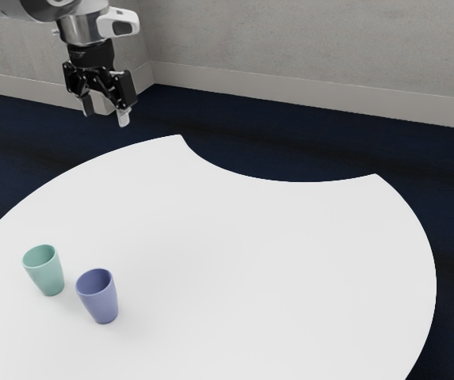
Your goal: Place the left cup onto the right cup
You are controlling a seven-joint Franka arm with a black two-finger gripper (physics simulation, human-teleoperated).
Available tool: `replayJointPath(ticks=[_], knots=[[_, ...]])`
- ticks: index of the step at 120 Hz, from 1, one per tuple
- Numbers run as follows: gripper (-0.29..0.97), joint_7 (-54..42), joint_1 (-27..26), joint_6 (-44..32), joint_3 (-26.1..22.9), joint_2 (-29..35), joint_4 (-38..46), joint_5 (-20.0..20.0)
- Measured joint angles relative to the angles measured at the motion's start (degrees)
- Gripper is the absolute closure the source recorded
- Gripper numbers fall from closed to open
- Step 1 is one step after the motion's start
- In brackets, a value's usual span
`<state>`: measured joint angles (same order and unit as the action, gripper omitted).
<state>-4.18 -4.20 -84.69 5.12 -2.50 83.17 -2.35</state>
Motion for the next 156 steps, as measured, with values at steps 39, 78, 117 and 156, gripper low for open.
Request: replayJointPath(ticks=[39,78,117,156], knots=[[0.0,0.3,-0.4,0.0,0.0,0.1,0.0,0.0],[0.0,0.2,-0.4,-0.3,0.2,1.0,2.5,-0.1],[0.0,0.1,-0.1,-4.2,0.5,4.9,12.1,-0.2],[0.0,0.1,-0.1,-9.6,0.8,8.1,20.1,-0.3]])
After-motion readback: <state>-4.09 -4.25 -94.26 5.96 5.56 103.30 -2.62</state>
